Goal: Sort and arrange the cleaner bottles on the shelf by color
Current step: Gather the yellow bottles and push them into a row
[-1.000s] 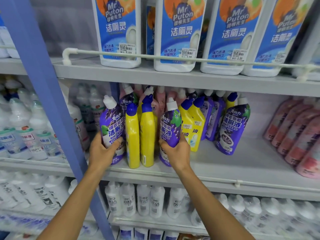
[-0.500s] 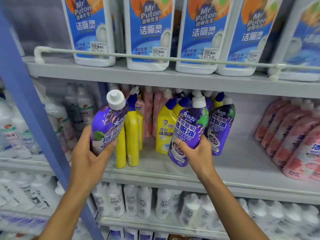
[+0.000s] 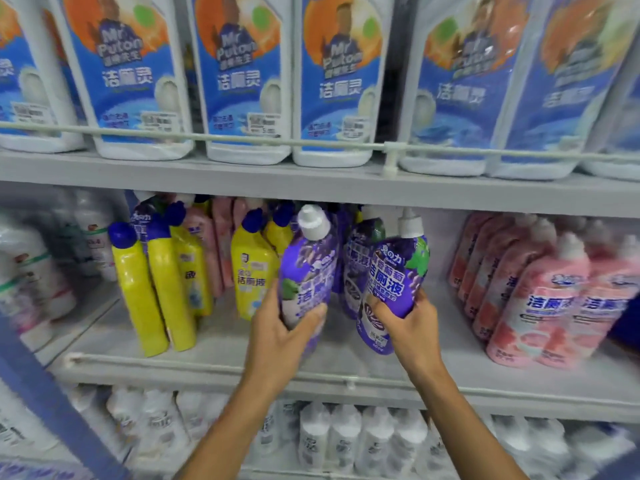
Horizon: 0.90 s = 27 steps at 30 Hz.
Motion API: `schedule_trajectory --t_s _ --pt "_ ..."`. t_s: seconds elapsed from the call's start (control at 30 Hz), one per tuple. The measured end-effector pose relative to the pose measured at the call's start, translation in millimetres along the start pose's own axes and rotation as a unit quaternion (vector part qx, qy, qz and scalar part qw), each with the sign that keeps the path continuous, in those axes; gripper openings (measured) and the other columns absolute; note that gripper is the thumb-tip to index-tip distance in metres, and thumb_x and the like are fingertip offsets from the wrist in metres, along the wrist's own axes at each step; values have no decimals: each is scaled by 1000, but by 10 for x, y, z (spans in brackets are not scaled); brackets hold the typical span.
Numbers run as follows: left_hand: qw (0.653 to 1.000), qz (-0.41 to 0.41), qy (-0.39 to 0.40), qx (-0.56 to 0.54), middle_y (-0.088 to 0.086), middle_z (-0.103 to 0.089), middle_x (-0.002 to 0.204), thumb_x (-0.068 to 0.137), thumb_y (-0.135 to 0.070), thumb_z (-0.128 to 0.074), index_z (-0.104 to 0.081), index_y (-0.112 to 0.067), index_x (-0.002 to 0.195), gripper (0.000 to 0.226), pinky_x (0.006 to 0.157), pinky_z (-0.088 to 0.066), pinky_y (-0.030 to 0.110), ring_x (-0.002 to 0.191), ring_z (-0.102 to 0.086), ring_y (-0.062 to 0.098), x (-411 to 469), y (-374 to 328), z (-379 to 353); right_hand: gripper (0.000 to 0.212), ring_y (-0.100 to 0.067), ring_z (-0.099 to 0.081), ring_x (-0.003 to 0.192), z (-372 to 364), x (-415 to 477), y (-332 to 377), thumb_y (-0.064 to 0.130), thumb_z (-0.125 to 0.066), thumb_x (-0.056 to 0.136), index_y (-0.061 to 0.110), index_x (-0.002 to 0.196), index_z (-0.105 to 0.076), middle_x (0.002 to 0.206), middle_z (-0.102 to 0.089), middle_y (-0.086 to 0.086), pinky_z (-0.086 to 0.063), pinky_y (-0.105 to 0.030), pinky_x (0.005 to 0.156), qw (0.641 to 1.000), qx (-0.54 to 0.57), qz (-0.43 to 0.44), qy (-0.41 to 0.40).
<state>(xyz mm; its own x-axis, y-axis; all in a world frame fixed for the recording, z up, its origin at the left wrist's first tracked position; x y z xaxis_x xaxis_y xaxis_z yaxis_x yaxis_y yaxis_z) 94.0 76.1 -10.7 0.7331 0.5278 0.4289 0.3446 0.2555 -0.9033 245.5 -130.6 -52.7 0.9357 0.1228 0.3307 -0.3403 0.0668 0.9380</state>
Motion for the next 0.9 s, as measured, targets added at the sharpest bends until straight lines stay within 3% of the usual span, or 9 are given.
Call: schedule_trajectory --t_s 0.1,0.2,0.3,0.33,0.5,0.63,0.73,0.9 --pt "999 17 -13 26 -17 -74 104 85 -11 -82 -63 -30 112 38 81 -53 15 97 -70 1 61 324 -468 43 -10 -75 80 165 90 -183 23 -87 76 8 113 -70 94 -78 2 -62 -35 76 1000 -25 -5 -14" --pt "998 22 -46 39 -7 -74 113 85 -14 -83 -62 -19 125 45 87 -55 19 103 -70 7 106 555 -713 43 10 -67 73 304 148 -270 18 -86 79 10 115 -64 91 -70 15 -50 -6 66 999 -39 -9 -22" --pt "994 36 -90 58 3 -72 115 86 -13 -81 -58 -10 129 49 84 -55 18 103 -71 19 162 714 -776 40 12 -61 71 420 224 -323 11 -83 82 21 112 -58 88 -62 19 -40 1 63 998 -55 -7 -37" --pt "993 41 -95 62 3 -72 114 86 -11 -80 -57 -10 128 48 83 -55 16 100 -71 17 172 742 -797 39 11 -59 72 443 248 -334 12 -83 82 23 109 -57 87 -62 19 -40 1 62 998 -56 -6 -43" --pt "991 28 -84 105 1 -71 118 87 -15 -81 -54 -14 130 51 90 -59 38 104 -70 14 124 797 -972 40 6 -64 77 467 347 -407 18 -83 83 39 99 -52 91 -65 19 -47 -7 65 998 -47 1 -50" --pt "985 16 -116 127 3 -71 119 89 -20 -79 -52 -16 132 52 88 -60 45 104 -70 21 124 823 -1020 39 6 -62 82 389 524 -468 21 -83 83 25 111 -57 95 -65 14 -46 -5 67 999 -27 -16 -35" --pt "983 2 -129 134 5 -70 122 89 -30 -77 -50 -16 133 54 89 -59 46 107 -69 24 135 797 -1033 43 1 -65 85 226 640 -555 25 -85 81 23 114 -58 98 -68 13 -54 -20 76 999 -6 -36 -15" --pt "977 -20 -152 148 6 -67 124 90 -20 -76 -51 -14 134 51 92 -57 43 110 -67 26 209 752 -962 44 -12 -67 90 -32 732 -620 25 -86 80 26 110 -54 101 -68 9 -57 -31 85 999 4 -34 9"
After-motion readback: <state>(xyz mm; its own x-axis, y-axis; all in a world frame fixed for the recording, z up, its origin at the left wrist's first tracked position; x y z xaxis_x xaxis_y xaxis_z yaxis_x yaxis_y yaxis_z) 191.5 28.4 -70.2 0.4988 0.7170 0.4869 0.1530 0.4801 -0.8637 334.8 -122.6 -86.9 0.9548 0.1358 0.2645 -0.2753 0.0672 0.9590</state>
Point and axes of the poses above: each hand's wrist, its own x-axis towards the middle knuckle, its own z-axis out of the back of the hand, y = z × x, the point moved 10 cm from there along x, towards the middle knuckle
